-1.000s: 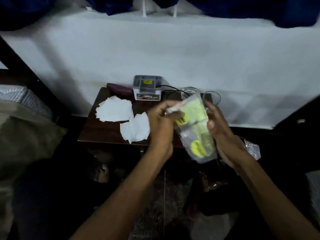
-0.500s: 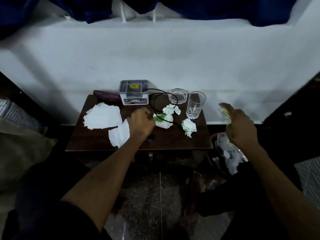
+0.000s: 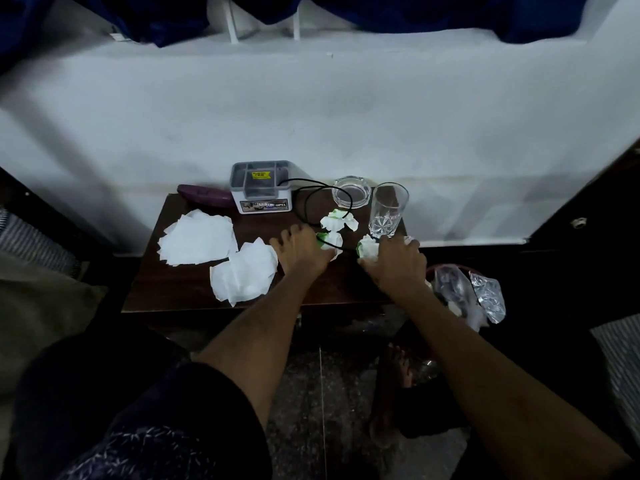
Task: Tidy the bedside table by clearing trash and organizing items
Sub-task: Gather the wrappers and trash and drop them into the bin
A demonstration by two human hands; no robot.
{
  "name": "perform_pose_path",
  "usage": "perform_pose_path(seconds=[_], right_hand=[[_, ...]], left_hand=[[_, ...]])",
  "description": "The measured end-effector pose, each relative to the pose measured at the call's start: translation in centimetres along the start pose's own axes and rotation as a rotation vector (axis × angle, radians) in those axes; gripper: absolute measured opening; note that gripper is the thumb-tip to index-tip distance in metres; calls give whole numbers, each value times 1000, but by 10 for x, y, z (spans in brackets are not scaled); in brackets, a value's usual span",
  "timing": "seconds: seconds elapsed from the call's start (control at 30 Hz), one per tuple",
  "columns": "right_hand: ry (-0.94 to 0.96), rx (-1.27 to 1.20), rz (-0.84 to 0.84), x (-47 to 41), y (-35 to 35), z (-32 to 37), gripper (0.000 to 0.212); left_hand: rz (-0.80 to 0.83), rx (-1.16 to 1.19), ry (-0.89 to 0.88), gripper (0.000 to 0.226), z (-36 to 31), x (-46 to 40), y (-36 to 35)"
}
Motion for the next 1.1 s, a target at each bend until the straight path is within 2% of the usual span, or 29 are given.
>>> perform_pose_path(seconds=[0.23,0.43,0.53,0.63,0.7,0.8,0.87,0.93,0.97,1.03,1.1], right_hand=[[-12,42,-7,2,-4,0,40],[-38,-87,-78,2,10,-28,29],[-10,-154,-132,6,26,-43,27],[5,-205,-171,8,42,-66,20],[4,-220,-187,6,52,-89,10],[-28,-262,-183,-1,63,-129,13],[-48,-263,-211,-6,73,-152,13],[-60,-249,-230,-11,80,-166,12],[-68,-253,-225,-14,82,-170,11],[-63,-280,-211,-17,83,-173,13],[-38,-352,-196,-18,84,-174,22]], left_hand=[[27,100,-5,32,11,-6,14],[-53,220,-12,20,40,-25,54],[-116,88,-34,29,52,-28,82],[-226,-199,-117,46,50,-27,109],[-288,-358,-136,49,47,-29,122],[-360,-398,-161,37,31,-26,135],[-391,-324,-233,40,6,-19,134],[-311,-204,-334,47,-21,-14,115],[-214,-143,-367,47,-33,-16,96],[-39,-48,-404,49,-52,-17,56],[43,-26,-401,56,-61,-18,25]])
Point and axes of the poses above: each hand's wrist, its own x-axis away from the middle knuckle, its own y-axis out of the back of the hand, z = x × y, the point moved 10 cm from there along -x, towards the middle knuckle, and after that the axes turned 5 degrees about -y, right-handed, at the moved point
